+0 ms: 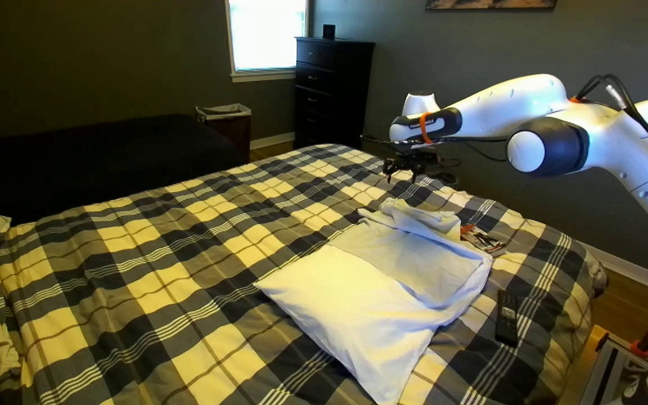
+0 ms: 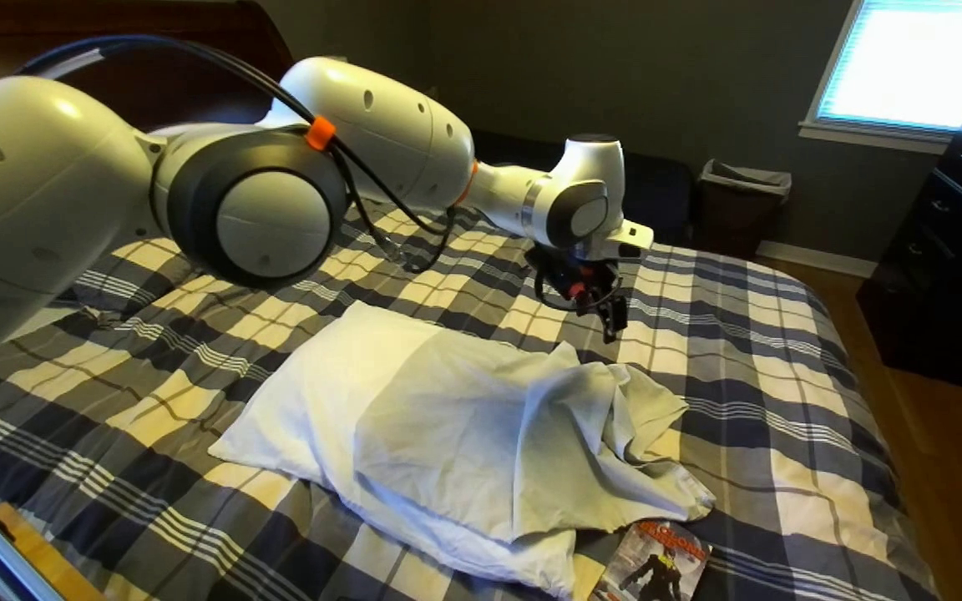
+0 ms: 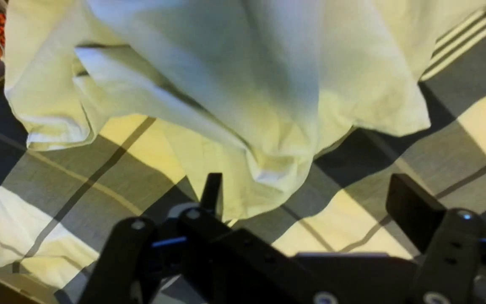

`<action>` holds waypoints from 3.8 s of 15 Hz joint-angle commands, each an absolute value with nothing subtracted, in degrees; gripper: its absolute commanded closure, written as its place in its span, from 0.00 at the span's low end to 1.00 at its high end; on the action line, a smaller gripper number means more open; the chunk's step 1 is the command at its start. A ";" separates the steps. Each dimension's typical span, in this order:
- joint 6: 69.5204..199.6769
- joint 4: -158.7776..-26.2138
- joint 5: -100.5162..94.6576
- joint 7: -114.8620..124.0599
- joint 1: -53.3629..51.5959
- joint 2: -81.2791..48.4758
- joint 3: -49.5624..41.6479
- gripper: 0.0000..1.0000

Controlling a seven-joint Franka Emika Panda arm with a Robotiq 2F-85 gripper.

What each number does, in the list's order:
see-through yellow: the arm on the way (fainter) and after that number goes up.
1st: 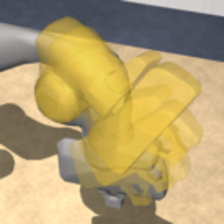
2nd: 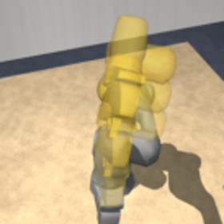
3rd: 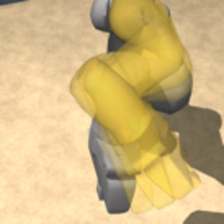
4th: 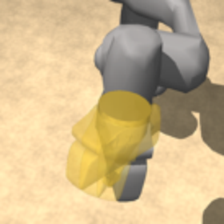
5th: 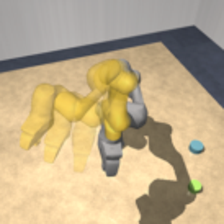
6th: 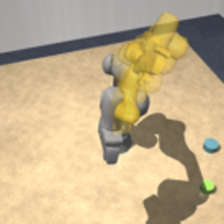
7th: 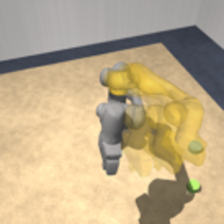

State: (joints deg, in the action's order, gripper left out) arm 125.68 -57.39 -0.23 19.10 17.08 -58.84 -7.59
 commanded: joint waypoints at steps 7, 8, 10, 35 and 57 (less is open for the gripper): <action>112.88 -84.23 -0.26 4.81 15.26 -42.74 -6.07 0.00; 114.23 -86.57 -0.52 4.52 14.66 -41.53 -6.30 0.00; 113.43 -80.13 0.58 5.61 14.95 -45.70 -6.72 0.00; 149.62 -116.95 -21.78 1.13 -4.86 -30.57 -7.84 0.00; 142.23 -110.38 -23.72 2.95 -9.02 -38.23 -8.44 0.00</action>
State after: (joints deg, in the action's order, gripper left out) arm 144.78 -112.65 -22.11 1.08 -7.81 -36.43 -7.40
